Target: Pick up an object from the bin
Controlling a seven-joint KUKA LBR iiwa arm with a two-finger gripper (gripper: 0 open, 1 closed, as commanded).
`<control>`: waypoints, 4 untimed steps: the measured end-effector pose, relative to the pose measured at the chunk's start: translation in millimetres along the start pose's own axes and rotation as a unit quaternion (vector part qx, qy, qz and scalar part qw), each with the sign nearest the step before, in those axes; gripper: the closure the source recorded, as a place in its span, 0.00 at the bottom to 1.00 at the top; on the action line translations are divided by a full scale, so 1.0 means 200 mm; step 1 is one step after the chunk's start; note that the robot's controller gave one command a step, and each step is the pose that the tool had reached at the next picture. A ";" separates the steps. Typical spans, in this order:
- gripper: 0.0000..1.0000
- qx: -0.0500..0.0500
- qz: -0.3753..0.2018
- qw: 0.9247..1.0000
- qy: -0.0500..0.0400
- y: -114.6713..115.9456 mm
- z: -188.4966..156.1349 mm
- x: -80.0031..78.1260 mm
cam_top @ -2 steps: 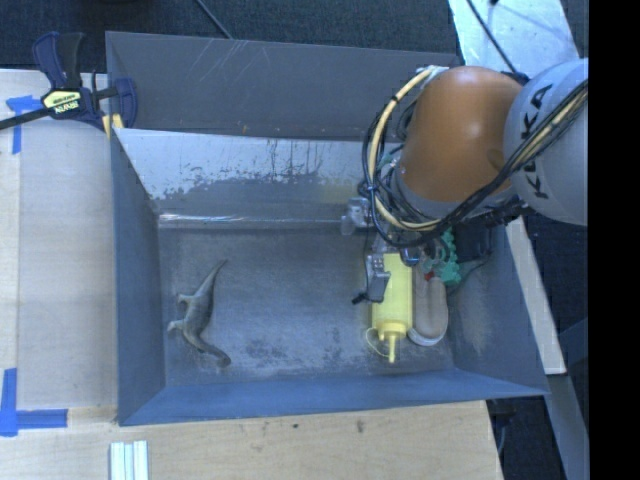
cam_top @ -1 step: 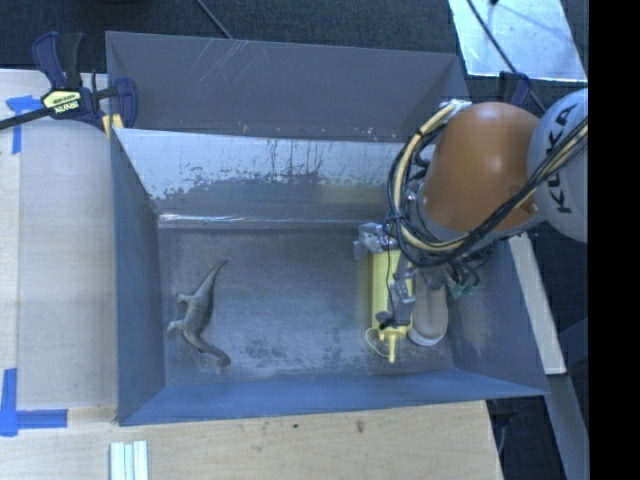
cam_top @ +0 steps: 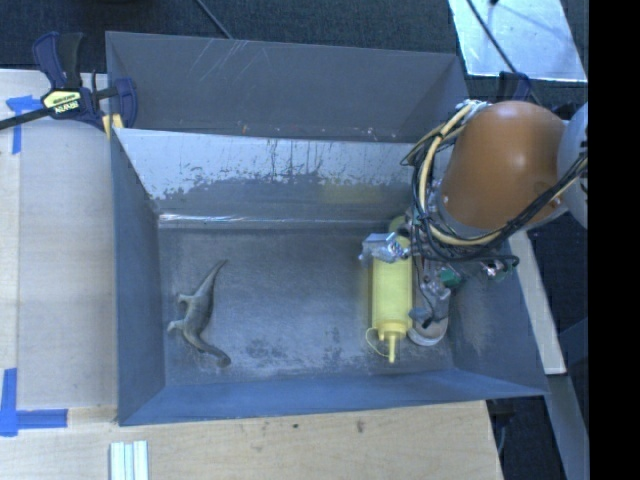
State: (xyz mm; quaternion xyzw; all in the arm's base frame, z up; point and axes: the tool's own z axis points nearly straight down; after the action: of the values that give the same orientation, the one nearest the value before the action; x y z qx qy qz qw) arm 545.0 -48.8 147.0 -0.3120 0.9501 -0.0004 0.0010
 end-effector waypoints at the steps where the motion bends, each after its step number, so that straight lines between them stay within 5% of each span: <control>1: 0.00 0.000 -0.036 0.999 0.000 0.01 0.03 0.19; 2: 0.00 0.001 -0.062 0.998 -0.002 -0.09 0.19 0.10; 3: 1.00 -0.010 -0.201 0.979 0.007 -0.22 0.37 -0.05; 4: 1.00 -0.010 -0.201 0.980 0.007 -0.22 0.37 -0.05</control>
Offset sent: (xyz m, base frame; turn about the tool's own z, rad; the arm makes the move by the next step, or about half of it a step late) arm 0.0339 -0.0335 -0.0770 -0.5143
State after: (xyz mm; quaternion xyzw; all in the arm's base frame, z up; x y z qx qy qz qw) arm 579.5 -77.6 72.6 -0.4967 0.8679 0.0067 -0.0088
